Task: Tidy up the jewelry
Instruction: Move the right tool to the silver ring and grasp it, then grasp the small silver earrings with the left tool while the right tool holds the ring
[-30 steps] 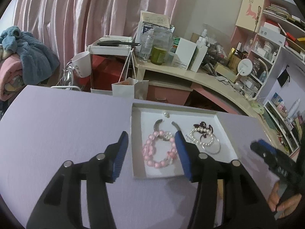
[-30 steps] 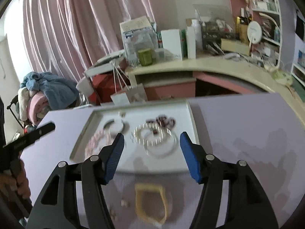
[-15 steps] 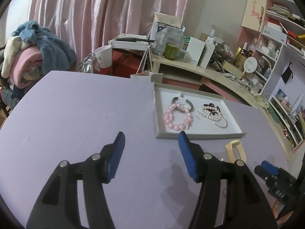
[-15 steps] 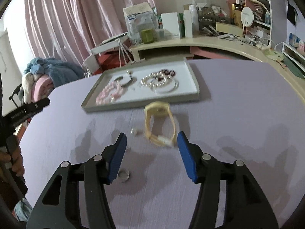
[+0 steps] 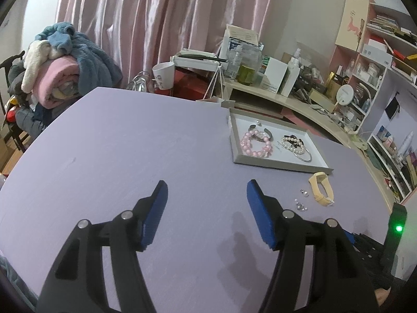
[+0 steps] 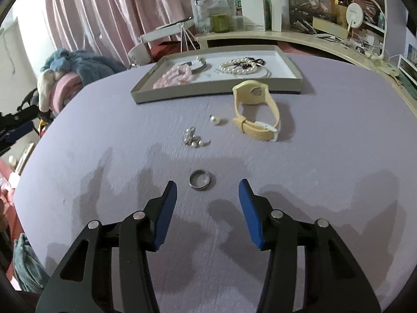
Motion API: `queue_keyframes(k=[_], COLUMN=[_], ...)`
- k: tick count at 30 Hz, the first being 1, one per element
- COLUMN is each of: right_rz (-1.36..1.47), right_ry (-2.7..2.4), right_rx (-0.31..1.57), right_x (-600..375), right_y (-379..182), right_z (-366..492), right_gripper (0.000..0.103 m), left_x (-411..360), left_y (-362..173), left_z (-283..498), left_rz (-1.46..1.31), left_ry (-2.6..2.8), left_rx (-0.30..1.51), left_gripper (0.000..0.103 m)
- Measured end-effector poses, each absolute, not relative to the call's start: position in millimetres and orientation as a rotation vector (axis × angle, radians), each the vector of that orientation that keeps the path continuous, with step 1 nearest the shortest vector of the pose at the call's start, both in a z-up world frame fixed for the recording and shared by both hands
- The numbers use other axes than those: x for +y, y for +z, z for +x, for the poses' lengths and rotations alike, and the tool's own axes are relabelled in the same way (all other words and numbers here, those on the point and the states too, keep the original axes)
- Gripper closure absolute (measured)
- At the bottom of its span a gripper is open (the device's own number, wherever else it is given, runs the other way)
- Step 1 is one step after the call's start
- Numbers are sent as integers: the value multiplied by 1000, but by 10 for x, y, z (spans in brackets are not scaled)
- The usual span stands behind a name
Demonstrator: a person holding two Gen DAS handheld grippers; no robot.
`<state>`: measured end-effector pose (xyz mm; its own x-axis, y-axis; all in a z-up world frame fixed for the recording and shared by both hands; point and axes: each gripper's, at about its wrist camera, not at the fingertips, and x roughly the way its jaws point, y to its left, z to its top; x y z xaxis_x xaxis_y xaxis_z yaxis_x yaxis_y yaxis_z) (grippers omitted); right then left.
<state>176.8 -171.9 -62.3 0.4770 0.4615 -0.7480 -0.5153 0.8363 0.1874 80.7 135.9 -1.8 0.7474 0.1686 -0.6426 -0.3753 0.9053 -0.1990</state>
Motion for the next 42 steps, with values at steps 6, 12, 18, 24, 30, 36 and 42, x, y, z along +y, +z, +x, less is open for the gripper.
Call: queue_keyframes(k=[6, 12, 18, 24, 30, 36, 42], right_rz=[-124, -170, -184, -95, -17, 41, 88], right_ry=[597, 582, 562, 522, 455, 400, 367], right_rx=[911, 896, 896, 903, 883, 887, 902], right_x=[-1561, -1454, -1458, -1753, -2112, -2390, -2561], right_y=[-709, -726, -724, -662, -533, -484, -497], right_z=[1772, 1776, 1780, 1799, 1877, 1968, 2061], right_gripper=[63, 72, 81, 81, 81, 81, 81], left_x=[1434, 1476, 1416, 1123, 563, 44, -216], left_y=[22, 32, 12, -127, -439, -777, -953], left_z=[657, 592, 631, 935, 1463, 1940, 2222], left_rz=[-336, -341, -335, -304, -243, -141, -87], left_ry=[327, 342, 321, 221, 68, -30, -59], left_rx=[651, 655, 673, 733, 818, 901, 932], left_gripper=[40, 40, 40, 38, 37, 38, 48])
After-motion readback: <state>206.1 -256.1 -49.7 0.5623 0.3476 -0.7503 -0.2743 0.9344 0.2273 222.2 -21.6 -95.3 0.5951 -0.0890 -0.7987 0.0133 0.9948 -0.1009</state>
